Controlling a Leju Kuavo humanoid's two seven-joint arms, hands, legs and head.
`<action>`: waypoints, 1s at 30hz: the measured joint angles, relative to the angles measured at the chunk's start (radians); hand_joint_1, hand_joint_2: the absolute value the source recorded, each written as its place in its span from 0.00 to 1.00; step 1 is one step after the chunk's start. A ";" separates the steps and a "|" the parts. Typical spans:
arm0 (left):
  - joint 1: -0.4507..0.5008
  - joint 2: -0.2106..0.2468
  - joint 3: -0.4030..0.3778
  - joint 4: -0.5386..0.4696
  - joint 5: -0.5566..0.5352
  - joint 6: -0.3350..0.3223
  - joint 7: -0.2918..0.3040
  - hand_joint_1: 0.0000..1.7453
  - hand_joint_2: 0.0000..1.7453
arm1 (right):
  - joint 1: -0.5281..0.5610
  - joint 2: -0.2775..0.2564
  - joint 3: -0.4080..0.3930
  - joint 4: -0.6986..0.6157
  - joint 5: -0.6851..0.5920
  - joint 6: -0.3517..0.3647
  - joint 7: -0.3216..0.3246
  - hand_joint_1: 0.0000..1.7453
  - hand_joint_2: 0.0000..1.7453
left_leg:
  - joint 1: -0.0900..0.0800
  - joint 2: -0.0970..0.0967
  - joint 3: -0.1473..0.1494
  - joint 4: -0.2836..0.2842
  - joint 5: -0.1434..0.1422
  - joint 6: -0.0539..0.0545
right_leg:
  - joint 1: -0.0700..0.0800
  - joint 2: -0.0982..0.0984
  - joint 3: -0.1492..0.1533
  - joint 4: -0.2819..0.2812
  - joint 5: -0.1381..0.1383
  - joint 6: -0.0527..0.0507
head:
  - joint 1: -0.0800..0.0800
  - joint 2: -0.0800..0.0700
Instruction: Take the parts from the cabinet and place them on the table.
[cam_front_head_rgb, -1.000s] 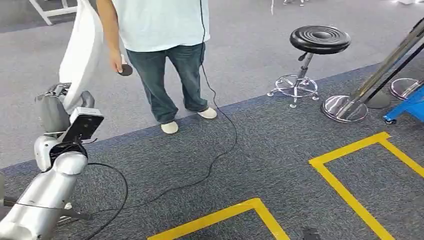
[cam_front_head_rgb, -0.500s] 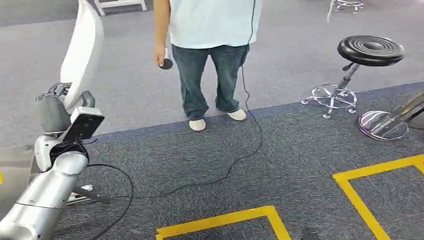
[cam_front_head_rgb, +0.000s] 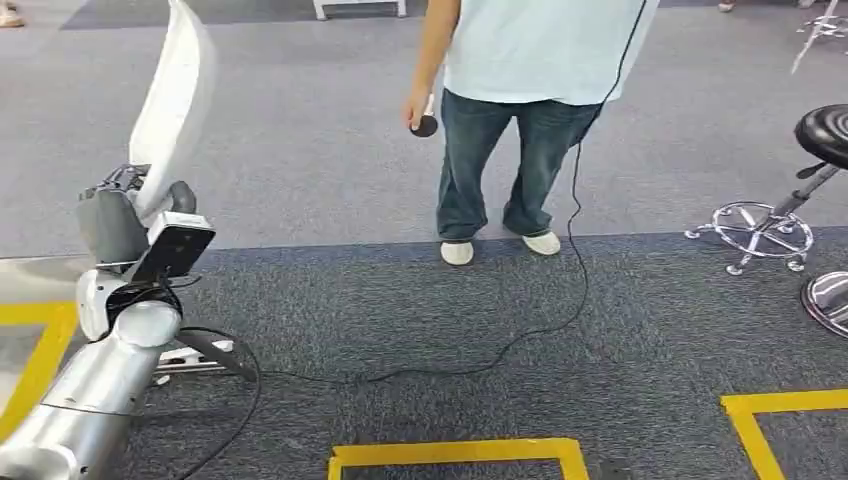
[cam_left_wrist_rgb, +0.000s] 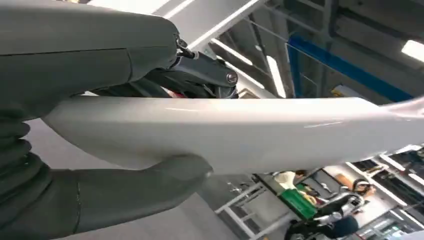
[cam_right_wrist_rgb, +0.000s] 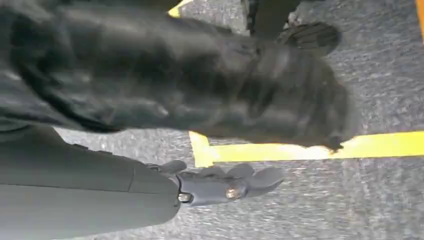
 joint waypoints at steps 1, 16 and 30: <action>0.001 0.001 -0.001 0.000 0.000 0.000 0.000 1.00 1.00 | -0.002 0.000 0.000 0.000 0.000 0.000 0.000 0.00 0.00 | -0.001 -0.012 -0.001 -0.001 0.001 -0.007 | -0.002 -0.012 0.003 -0.006 0.004 -0.008 | -0.001 0.000; -0.003 0.008 -0.005 0.005 0.000 0.000 0.000 1.00 1.00 | -0.002 -0.001 0.000 0.001 0.000 0.000 -0.001 0.00 0.00 | -0.033 0.190 0.010 -0.003 -0.013 0.021 | 0.014 -0.191 0.036 -0.023 -0.014 -0.003 | -0.012 0.000; -0.003 -0.002 -0.006 0.004 -0.001 0.000 0.000 1.00 1.00 | -0.002 -0.003 0.000 0.003 0.001 0.000 0.003 0.00 0.00 | -0.013 0.049 0.009 0.000 -0.010 0.015 | 0.005 -0.025 -0.010 -0.006 0.007 -0.002 | 0.001 0.000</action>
